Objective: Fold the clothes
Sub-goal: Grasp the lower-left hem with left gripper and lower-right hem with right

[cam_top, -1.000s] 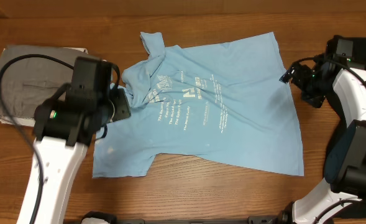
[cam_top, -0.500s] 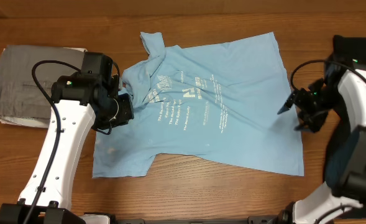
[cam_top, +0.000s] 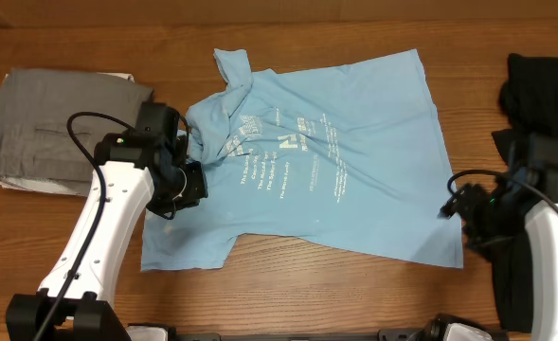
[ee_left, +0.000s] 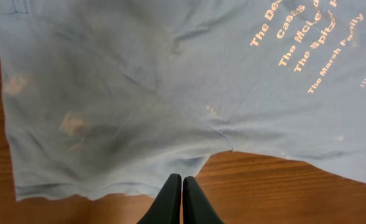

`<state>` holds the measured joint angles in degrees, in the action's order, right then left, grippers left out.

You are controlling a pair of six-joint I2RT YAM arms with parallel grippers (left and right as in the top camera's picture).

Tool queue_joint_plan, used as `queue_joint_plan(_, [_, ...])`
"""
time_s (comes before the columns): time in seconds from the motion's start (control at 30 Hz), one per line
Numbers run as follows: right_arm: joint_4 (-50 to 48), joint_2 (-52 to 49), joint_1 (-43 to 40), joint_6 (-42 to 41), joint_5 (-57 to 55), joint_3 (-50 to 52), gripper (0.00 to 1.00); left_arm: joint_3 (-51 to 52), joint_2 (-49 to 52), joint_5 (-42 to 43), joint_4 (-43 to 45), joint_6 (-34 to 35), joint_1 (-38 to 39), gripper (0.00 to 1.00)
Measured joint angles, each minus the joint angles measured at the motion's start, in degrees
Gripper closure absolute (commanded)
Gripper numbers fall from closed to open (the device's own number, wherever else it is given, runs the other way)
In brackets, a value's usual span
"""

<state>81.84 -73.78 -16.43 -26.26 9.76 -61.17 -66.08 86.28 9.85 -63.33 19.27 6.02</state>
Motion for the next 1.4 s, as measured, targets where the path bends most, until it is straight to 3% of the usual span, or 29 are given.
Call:
queue_joint_plan(0.37, [-8.5, -5.7, -4.4, -6.3, -2.7, 10.1, 0.28, 2.9, 0.0, 0.0, 3.0, -0.8, 0.0, 0.96])
queue_joint_plan(0.67, [-18.7, -16.8, -5.0, -9.4, -2.3, 14.7, 0.27, 3.0, 0.0, 1.1, 3.1, -1.3, 0.0, 0.96])
queue_joint_plan(0.9, [-24.6, -18.6, -5.3, -10.1, -0.3, 17.7, 0.40, 3.1, -0.1, 1.5, 3.1, -1.3, 0.0, 0.96])
queue_joint_plan(0.97, [-25.4, -17.9, -5.3, -10.6, -0.2, 18.4, 0.62, 3.1, -0.5, 1.5, 3.1, -1.2, 0.0, 0.96])
queue_joint_plan(1.03, [-26.2, -17.3, -5.4, -11.3, -0.3, 19.3, 0.73, 3.1, -1.4, 1.5, 2.9, -0.9, 0.0, 0.96])
queue_joint_plan(1.23, [-26.8, -16.5, -5.7, -11.1, 0.3, 20.0, 0.86, 3.1, -4.7, 1.5, 0.1, 1.2, -0.4, 0.95])
queue_joint_plan(1.33, [-27.0, -16.5, -5.7, -10.2, 0.6, 20.0, 0.86, 3.1, -5.6, 0.3, -2.8, 2.5, -1.9, 0.84])
queue_joint_plan(1.4, [-27.1, -16.5, -5.7, -9.7, 0.7, 20.1, 0.88, 3.7, -5.7, -1.6, -3.4, 3.7, -3.4, 0.64])
